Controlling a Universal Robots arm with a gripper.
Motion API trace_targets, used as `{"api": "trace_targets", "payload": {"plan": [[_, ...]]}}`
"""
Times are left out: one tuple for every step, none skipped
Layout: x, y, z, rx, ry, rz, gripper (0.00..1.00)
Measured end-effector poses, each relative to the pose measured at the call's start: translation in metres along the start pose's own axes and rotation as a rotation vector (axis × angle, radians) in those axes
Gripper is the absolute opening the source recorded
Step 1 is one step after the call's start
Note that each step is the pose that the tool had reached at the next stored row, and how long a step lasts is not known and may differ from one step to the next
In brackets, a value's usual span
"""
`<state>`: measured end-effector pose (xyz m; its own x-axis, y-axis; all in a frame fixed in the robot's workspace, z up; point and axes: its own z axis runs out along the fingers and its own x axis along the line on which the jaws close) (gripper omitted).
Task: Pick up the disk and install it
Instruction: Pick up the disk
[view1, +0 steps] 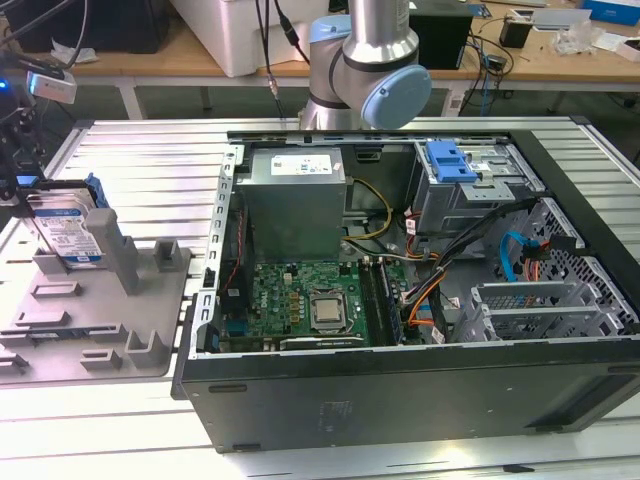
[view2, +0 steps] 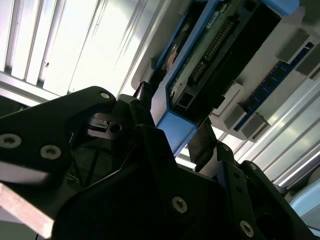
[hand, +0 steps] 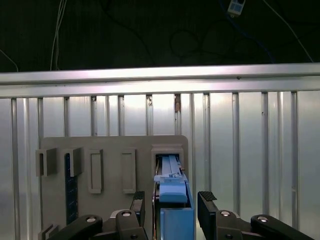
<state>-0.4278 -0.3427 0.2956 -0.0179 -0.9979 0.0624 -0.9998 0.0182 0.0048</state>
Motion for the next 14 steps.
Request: {"api": "trace_targets", "payload": {"plan": [[-0.0001,0.0,0.0001,0.0001,0.0004,0.0,0.54],[-0.0002,0.0,0.0002,0.0004,0.0013,-0.001,0.54],[-0.0006,0.0,0.0,0.0003,0.0033,-0.004,0.54],[-0.001,0.0,-0.0001,0.0005,0.0044,-0.007,0.54],[-0.0014,0.0,0.0,0.0008,0.0054,-0.01,0.54],[-0.0016,0.0,0.0,0.001,0.0065,-0.012,0.54],[-0.0016,0.0,-0.0001,0.001,0.0071,-0.014,0.54],[-0.0016,0.0,-0.0001,0.0011,0.0079,-0.016,0.54],[-0.0017,0.0001,-0.0001,0.0012,0.0083,-0.017,0.54],[-0.0017,0.0001,-0.0001,0.0012,0.0085,-0.017,0.54],[-0.0017,0.0002,0.0,0.0012,0.0098,-0.018,0.54],[-0.0017,0.0002,0.0001,0.0013,0.0102,-0.018,0.54],[-0.0017,0.0002,0.0004,0.0013,0.0111,-0.019,0.54],[-0.0017,0.0002,0.0006,0.0014,0.0117,-0.019,0.45]]}}
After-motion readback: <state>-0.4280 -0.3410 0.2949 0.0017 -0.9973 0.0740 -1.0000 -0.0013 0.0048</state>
